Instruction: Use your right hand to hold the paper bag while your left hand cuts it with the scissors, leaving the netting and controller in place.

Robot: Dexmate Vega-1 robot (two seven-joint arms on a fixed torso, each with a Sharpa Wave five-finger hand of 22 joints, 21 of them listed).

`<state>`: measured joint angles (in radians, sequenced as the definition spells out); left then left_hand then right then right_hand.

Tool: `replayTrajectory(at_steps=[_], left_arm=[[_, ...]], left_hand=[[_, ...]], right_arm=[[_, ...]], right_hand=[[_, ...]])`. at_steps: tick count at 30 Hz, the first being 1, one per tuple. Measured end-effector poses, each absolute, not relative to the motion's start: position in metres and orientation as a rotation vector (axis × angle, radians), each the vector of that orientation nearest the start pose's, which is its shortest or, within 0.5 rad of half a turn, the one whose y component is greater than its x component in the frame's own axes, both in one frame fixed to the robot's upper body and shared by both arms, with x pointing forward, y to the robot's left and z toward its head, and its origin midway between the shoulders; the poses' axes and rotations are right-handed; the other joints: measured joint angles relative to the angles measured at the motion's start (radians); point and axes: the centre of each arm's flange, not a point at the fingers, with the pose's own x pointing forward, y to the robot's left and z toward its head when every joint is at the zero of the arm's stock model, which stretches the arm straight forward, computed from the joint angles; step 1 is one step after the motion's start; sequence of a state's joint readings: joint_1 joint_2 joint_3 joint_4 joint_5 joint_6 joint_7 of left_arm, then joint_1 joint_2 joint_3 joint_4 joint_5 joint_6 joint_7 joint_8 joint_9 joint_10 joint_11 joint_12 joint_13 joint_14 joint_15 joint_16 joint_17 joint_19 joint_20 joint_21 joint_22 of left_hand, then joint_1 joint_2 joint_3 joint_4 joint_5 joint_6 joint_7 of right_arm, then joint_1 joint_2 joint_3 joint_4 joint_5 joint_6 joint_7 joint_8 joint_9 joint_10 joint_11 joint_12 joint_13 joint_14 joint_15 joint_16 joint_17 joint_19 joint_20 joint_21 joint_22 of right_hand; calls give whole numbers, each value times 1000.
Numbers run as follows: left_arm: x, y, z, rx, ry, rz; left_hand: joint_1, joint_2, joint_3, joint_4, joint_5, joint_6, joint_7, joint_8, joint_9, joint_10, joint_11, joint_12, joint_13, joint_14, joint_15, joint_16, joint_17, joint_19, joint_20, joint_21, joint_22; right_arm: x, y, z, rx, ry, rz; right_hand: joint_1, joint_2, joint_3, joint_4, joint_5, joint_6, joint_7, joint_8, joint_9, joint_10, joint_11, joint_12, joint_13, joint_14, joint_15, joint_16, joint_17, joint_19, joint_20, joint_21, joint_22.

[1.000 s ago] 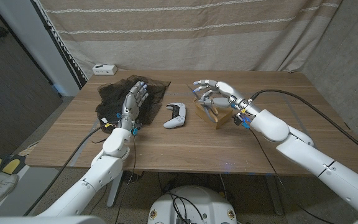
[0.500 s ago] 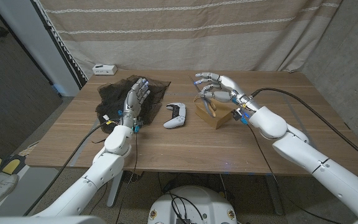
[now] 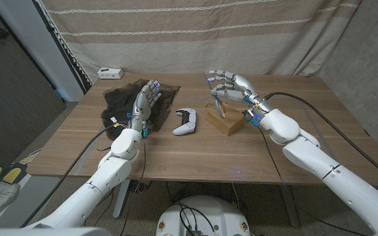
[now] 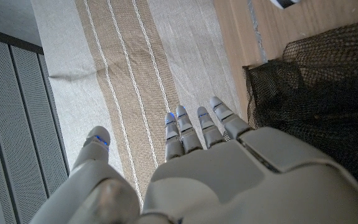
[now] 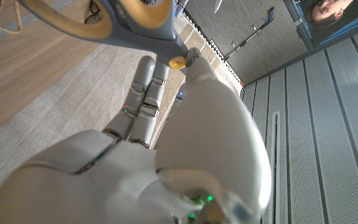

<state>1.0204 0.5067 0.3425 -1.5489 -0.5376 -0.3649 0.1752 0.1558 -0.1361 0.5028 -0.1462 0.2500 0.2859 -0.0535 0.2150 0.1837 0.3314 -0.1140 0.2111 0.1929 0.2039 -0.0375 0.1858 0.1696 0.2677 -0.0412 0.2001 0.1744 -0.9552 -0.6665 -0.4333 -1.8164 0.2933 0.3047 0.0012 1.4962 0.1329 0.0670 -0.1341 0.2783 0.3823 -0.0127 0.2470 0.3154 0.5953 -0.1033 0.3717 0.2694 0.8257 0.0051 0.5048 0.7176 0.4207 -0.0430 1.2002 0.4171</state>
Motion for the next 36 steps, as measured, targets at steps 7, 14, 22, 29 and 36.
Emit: replayTrajectory(at_steps=[7,14,22,29,36], left_arm=[[595,262,-33,-65,-720,-133],[594,263,-28,-62,-724,-138],[593,264,-21,-30,-724,-151],[593,262,-18,-20,-723,-161],[595,256,-15,-9,-724,-179]], left_hand=[[0,0,-3,3,0,0,0,0,5,0,0,0,0,0,0,0,0,0,0,0,0],[0,0,-6,0,0,0,0,0,5,0,0,0,0,0,0,0,0,0,0,0,0],[4,4,-6,0,0,0,0,0,5,0,0,0,0,0,0,0,0,0,0,-4,0],[4,4,-6,0,0,0,0,0,5,0,0,0,0,0,0,0,0,0,0,-4,0],[4,4,-6,0,5,0,0,0,5,0,0,0,0,0,0,0,0,0,0,-4,0]], right_arm=[[531,-179,37,-335,-899,441],[527,-180,46,-285,-904,424],[524,-182,51,-230,-900,415],[525,-183,53,-174,-889,418],[531,-186,54,-108,-876,427]], right_hand=[[0,0,4,4,-6,8,7,0,0,10,10,0,0,0,0,-2,0,-3,-3,7,-5],[0,0,4,4,-12,16,5,0,-5,10,10,0,0,0,0,-6,-1,-8,2,16,-10],[0,0,8,0,-16,16,5,0,-5,10,10,-9,0,0,0,-8,-2,-12,-2,24,-19],[-3,-3,8,0,-20,16,5,0,-5,10,10,-13,0,0,0,-9,-2,-14,-3,28,-23],[-3,-3,17,1,-24,16,5,0,-4,10,10,-17,0,0,0,-10,-2,-14,-3,31,-28]])
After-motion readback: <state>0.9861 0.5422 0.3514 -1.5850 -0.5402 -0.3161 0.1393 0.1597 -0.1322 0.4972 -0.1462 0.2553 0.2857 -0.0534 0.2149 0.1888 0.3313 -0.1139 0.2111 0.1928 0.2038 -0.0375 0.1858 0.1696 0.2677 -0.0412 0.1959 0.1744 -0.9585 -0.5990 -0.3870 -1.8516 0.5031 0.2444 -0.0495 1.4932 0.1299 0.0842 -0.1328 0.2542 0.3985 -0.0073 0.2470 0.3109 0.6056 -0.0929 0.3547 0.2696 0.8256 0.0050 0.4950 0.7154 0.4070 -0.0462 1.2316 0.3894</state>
